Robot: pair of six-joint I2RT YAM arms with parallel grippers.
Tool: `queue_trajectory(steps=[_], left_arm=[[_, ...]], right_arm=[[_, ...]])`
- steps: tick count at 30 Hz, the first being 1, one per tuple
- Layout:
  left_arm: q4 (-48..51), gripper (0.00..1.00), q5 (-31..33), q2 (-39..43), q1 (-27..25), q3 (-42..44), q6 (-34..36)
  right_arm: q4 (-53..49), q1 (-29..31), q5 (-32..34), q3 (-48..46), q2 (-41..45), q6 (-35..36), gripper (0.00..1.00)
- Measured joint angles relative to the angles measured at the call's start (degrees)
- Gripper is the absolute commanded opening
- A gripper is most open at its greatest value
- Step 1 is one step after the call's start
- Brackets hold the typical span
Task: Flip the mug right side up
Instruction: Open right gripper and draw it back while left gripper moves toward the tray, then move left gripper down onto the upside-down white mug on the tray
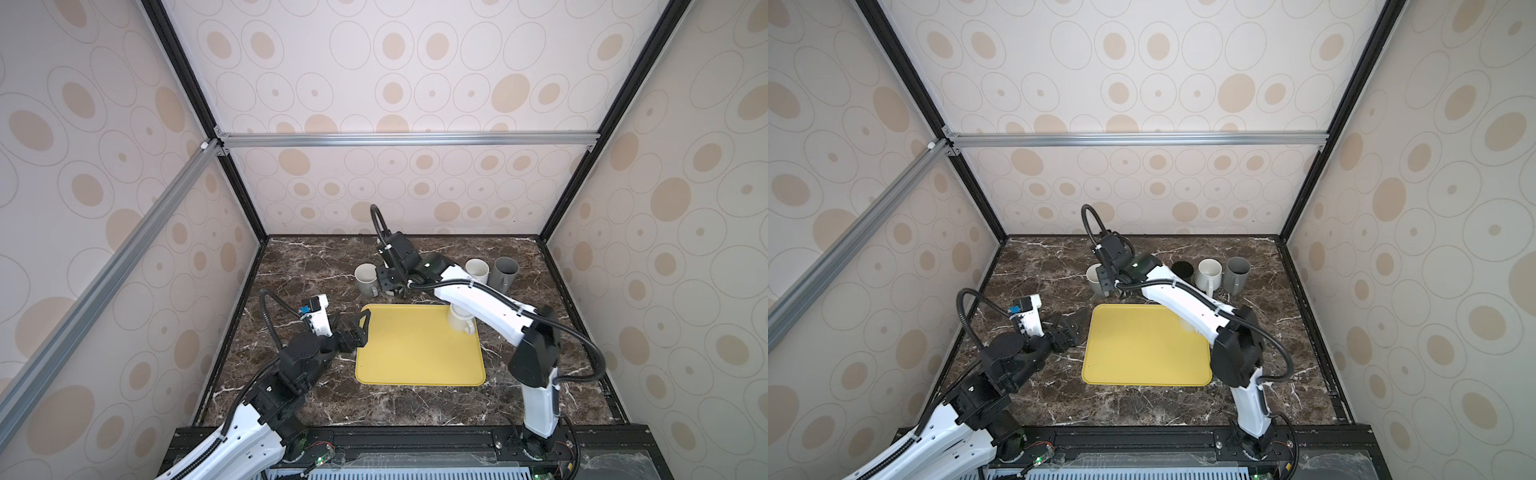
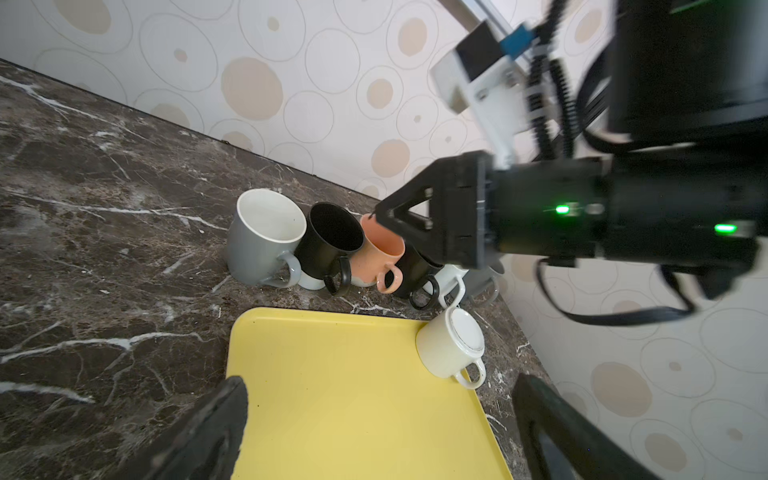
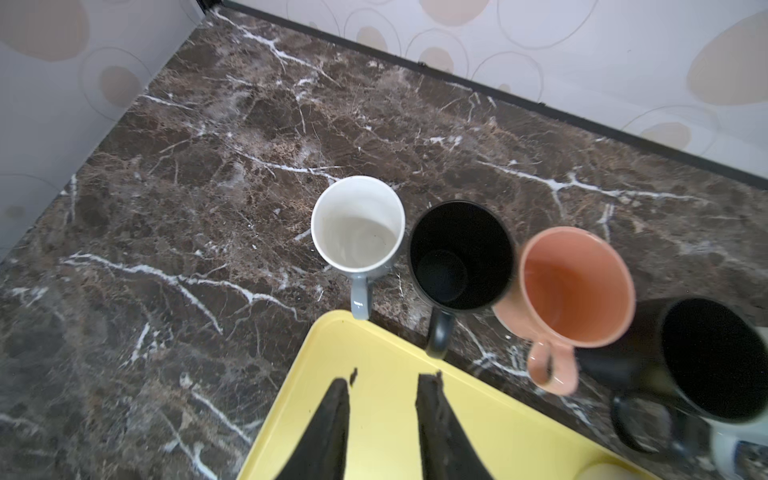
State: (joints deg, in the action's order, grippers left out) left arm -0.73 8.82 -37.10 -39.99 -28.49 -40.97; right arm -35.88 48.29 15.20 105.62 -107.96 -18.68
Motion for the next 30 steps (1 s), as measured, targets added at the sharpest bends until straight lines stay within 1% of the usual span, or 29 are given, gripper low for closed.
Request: queue_trajectory(steps=[3, 6, 10, 13, 15, 19, 22, 30], left_arm=[[-0.5, 1.00, -1.9, -6.3, -0.6, -2.2, 0.4], [-1.3, 1.00, -3.7, -10.7, -1.4, -3.2, 1.2], [-2.7, 1.00, -5.6, -14.3, -2.7, -4.1, 2.0], [-3.7, 1.00, -5.2, -16.6, -4.7, -5.2, 2.1], [-3.8, 1.00, -3.6, -19.0, -7.0, -6.8, 2.2], [-3.7, 1.00, 1.7, -26.1, -13.4, -12.2, 2.5], [-3.7, 1.00, 5.1, -31.7, -17.0, -16.2, 2.4], [-3.7, 1.00, 11.9, -48.2, -22.8, -27.8, 1.4]], right_arm=[[2.9, 0.0, 0.6, -8.6, 9.2, 0.2, 0.31], [4.5, 0.0, 2.0, -15.0, 15.7, 0.2, 0.31], [5.0, -0.7, 2.8, -21.6, 21.1, 0.3, 0.31], [5.1, -2.6, 1.9, -27.0, 24.8, -0.1, 0.31], [5.2, -4.7, 0.9, -30.3, 27.3, -0.5, 0.31], [5.5, -9.8, -1.4, -35.9, 33.0, -1.6, 0.31], [5.3, -12.7, -1.5, -38.8, 36.4, -2.4, 0.31], [4.8, -20.9, -1.4, -45.2, 43.2, -3.4, 0.31]])
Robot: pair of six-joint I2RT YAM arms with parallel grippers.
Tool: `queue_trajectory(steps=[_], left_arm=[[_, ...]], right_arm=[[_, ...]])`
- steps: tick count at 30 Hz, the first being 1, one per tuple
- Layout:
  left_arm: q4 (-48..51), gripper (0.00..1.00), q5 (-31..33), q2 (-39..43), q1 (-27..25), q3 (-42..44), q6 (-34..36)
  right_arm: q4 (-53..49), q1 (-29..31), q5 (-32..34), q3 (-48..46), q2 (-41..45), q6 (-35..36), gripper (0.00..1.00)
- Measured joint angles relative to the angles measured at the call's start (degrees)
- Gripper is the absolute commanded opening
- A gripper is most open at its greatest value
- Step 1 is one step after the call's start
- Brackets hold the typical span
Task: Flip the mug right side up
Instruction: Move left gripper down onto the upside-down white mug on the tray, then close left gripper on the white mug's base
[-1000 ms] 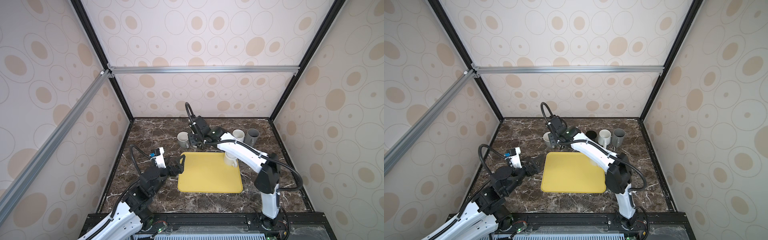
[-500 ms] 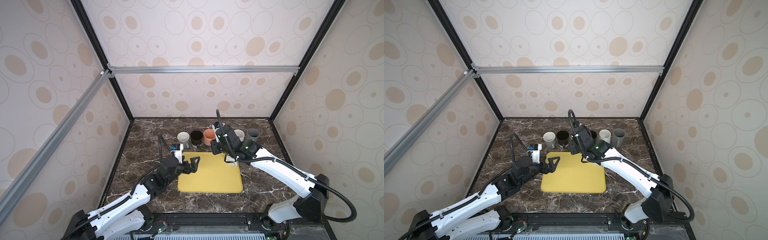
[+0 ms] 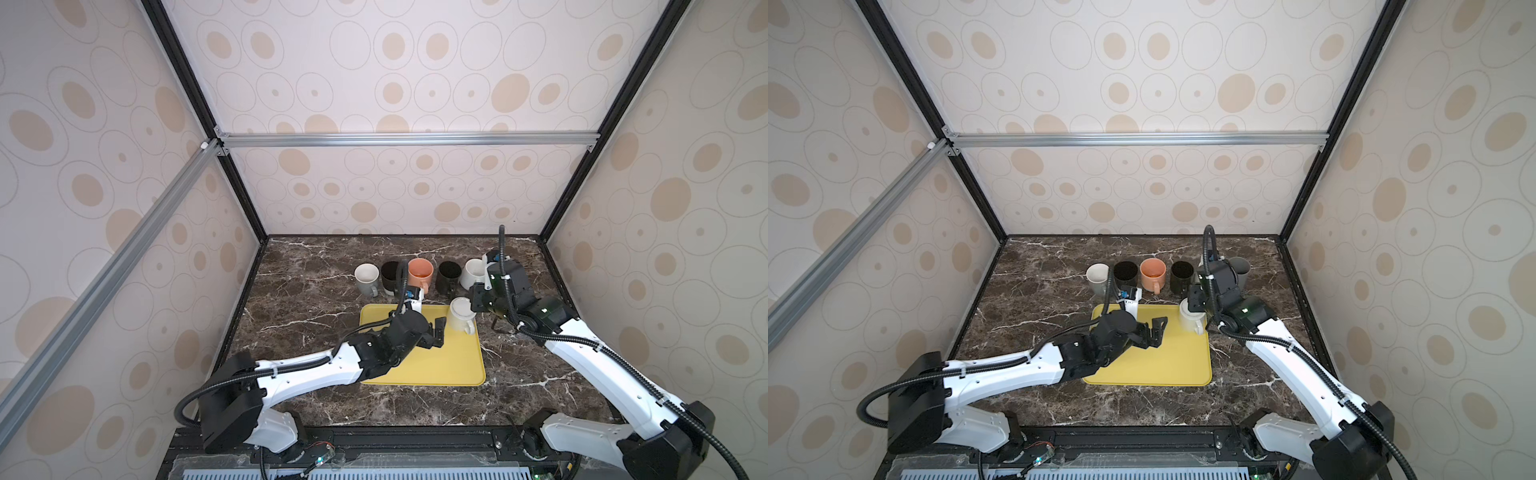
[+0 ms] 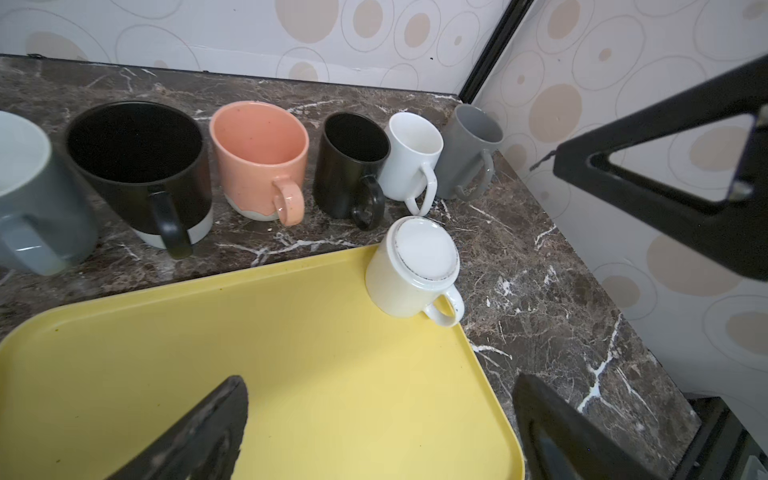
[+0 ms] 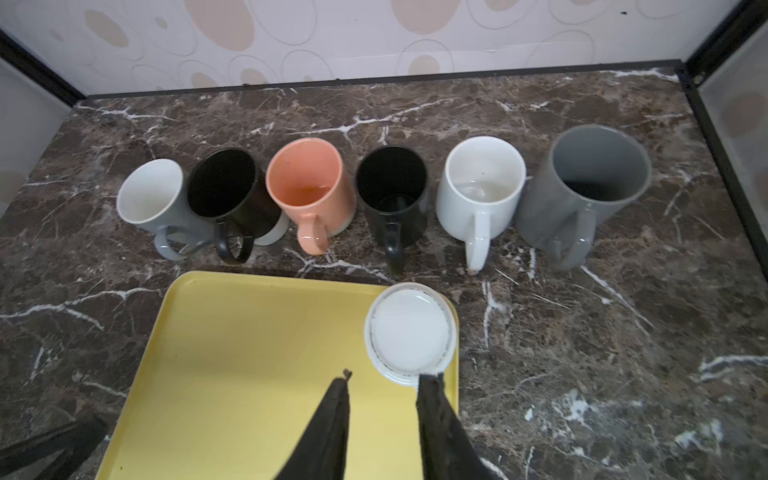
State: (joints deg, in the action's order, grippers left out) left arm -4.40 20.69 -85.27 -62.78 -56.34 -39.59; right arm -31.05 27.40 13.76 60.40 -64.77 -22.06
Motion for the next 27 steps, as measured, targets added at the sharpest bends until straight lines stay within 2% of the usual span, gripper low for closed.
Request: queue_trajectory(steps=[8, 17, 20, 27], left_arm=[[3.5, 0.93, 2.5, -15.0, -3.7, -16.1, -0.5], [14.6, 0.89, 3.9, -31.3, -5.1, -34.1, -1.6], [18.6, 0.89, 3.9, -35.4, -5.1, -38.8, -1.7], [24.2, 0.86, 3.9, -39.7, -5.1, -43.5, -2.5]], right_arm=[[0.7, -8.4, -2.4, -6.4, 5.0, -0.8, 0.31], [3.2, -10.9, -5.3, -9.2, 6.0, -2.8, 0.31], [3.8, -11.7, -5.5, -10.7, 8.6, -3.5, 0.31], [4.7, -14.6, -7.0, -11.7, 12.0, -5.1, 0.30]])
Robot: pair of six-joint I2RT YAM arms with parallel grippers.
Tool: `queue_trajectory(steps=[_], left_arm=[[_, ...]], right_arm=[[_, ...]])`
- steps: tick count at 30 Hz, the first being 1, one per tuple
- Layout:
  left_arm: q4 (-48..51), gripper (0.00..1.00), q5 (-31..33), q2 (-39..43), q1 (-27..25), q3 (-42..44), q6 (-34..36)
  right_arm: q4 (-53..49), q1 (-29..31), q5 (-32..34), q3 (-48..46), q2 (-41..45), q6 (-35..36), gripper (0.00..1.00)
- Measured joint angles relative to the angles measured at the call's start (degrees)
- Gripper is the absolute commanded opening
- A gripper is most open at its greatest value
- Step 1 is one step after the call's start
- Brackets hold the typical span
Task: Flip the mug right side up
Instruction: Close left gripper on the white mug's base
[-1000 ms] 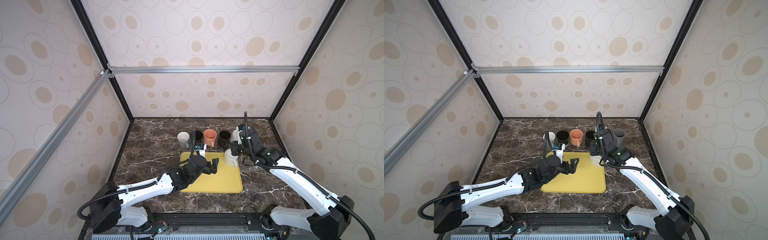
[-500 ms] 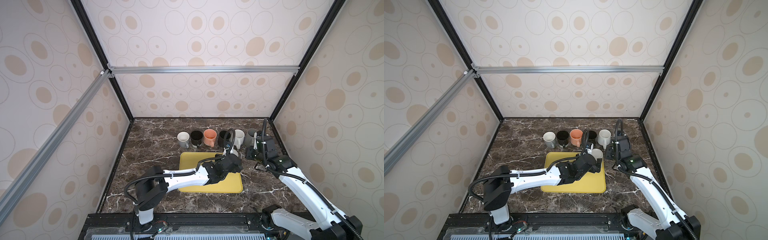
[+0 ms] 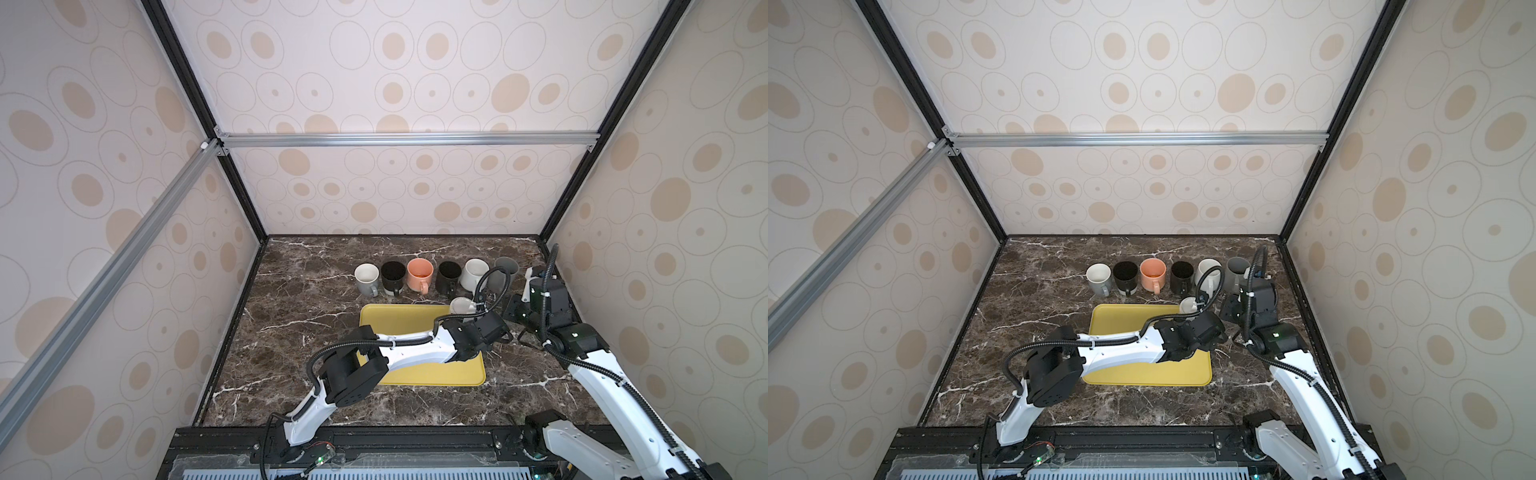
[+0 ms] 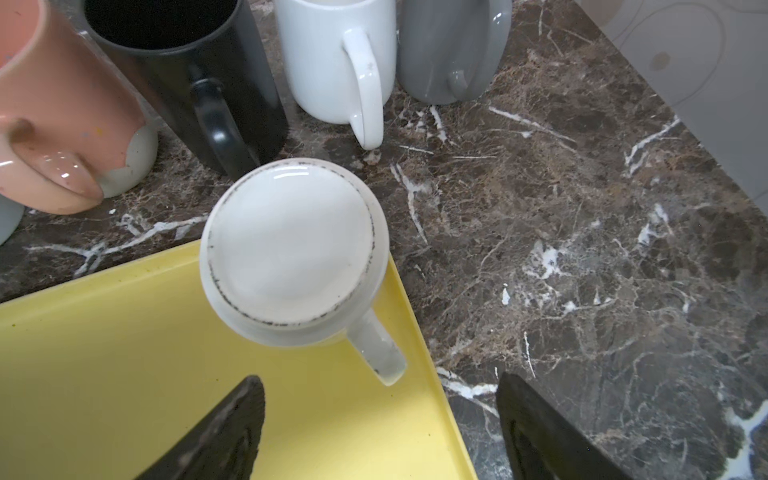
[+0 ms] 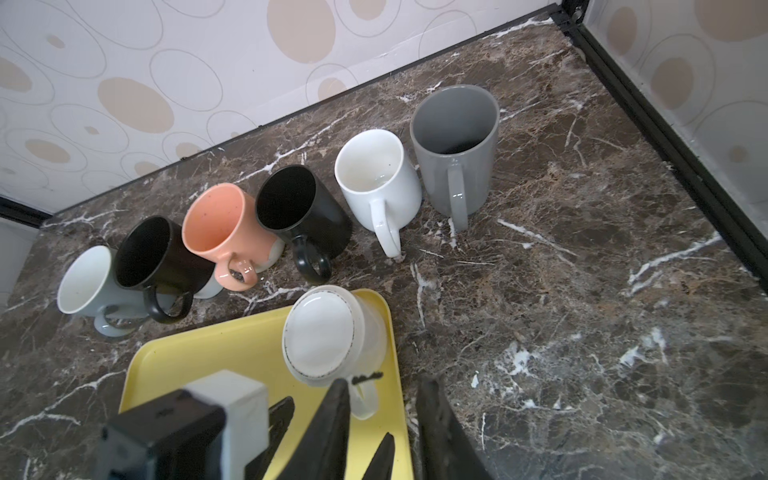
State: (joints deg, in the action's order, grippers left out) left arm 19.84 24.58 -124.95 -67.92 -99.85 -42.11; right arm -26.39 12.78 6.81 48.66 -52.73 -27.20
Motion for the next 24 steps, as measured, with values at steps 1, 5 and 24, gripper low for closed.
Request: queue_trajectory(steps=[1, 5, 24], left_arm=[[0.3, 0.85, -0.1, -0.3, 0.0, -0.2, -0.2], [1.1, 0.80, -0.2, -1.5, 0.4, -0.2, -1.0], [0.9, 0.69, -0.2, -2.5, 3.3, 6.8, -3.8]], right_arm=[[0.3, 0.0, -0.4, -0.2, 0.3, -0.2, 0.30], [1.0, 0.0, -2.1, -0.8, 0.8, -0.8, 0.30], [2.4, 0.0, -5.9, -1.8, 1.9, -1.6, 0.29]])
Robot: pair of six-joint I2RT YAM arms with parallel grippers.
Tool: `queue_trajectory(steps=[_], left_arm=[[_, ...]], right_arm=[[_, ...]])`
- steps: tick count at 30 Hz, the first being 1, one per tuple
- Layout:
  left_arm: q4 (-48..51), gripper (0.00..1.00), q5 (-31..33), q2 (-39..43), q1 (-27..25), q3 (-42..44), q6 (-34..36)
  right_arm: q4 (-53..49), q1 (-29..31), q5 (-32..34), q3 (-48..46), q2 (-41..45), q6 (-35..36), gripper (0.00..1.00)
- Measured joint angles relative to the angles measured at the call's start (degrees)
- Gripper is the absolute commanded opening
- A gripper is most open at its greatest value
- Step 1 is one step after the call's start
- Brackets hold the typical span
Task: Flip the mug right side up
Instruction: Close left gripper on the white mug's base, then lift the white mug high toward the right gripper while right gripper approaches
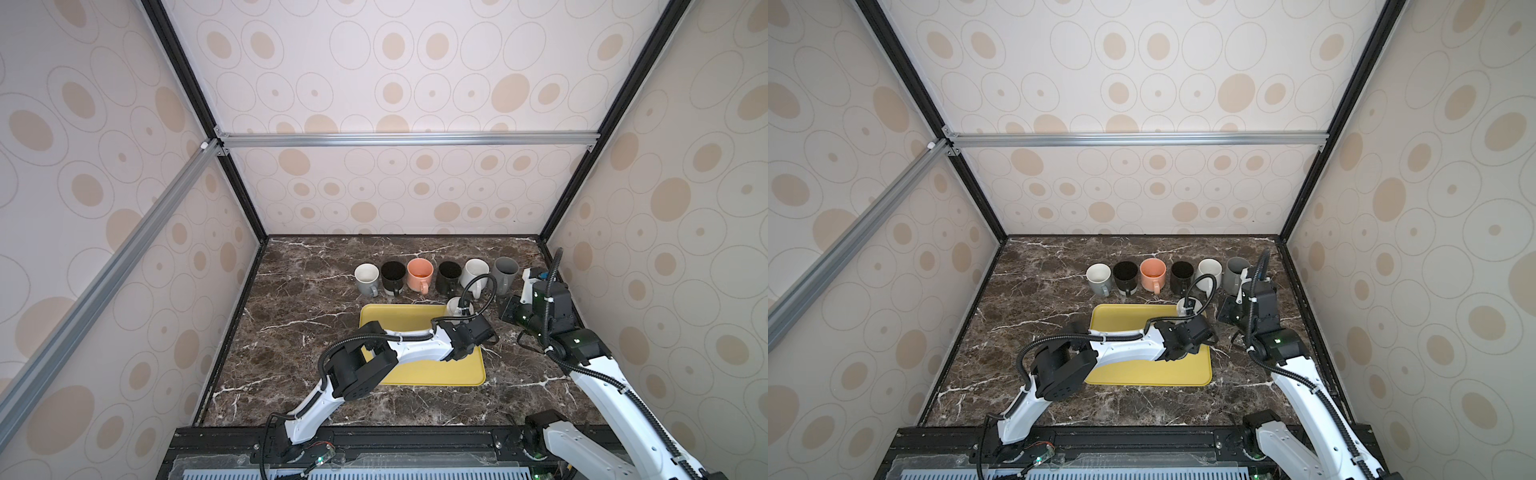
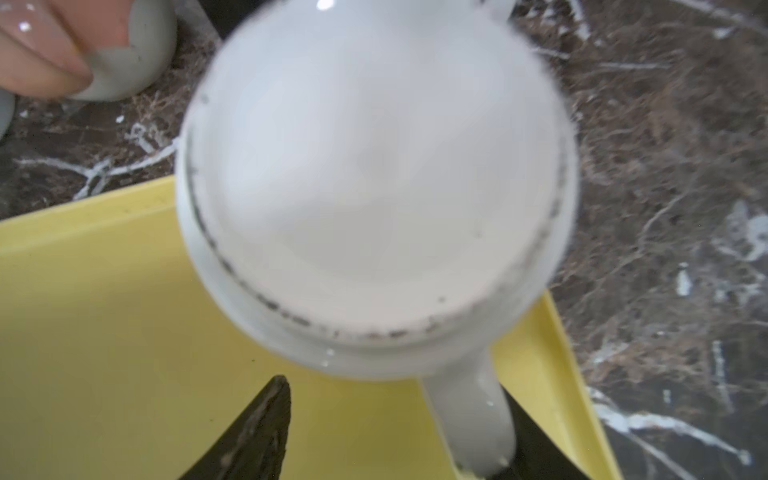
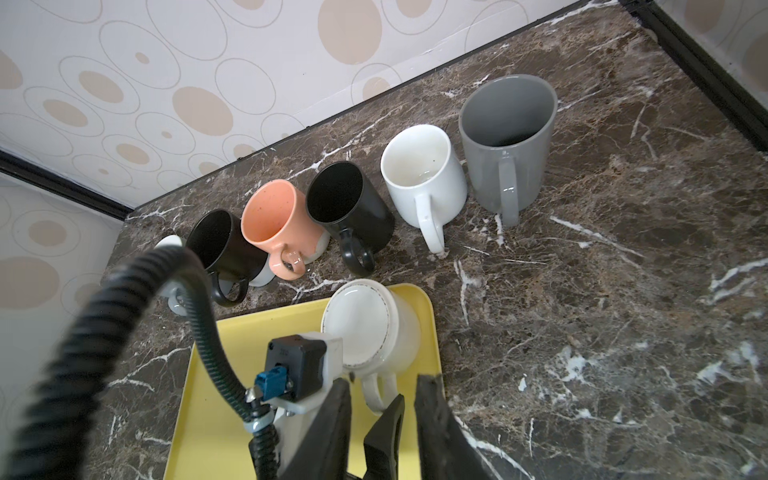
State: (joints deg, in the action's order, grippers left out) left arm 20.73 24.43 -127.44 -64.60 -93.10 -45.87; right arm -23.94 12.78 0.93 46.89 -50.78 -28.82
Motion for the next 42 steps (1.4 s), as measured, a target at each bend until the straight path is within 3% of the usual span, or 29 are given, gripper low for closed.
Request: queue_trajectory(steps=[6, 21, 42], left_arm=[[-0.6, 0.69, 0.2, 2.3, 0.2, 3.4, -0.3], [-0.6, 0.59, 1.0, 2.7, 0.6, -1.8, 0.7], [0.2, 0.37, 0.6, 2.6, 1.3, -2.1, 2.1]], right_arm=[[0.5, 0.0, -1.0, -0.7, 0.1, -0.3, 0.29], [0.9, 0.0, -1.2, -0.9, 0.1, -0.3, 0.29], [1.4, 0.0, -1.2, -1.7, 1.1, -0.3, 0.29]])
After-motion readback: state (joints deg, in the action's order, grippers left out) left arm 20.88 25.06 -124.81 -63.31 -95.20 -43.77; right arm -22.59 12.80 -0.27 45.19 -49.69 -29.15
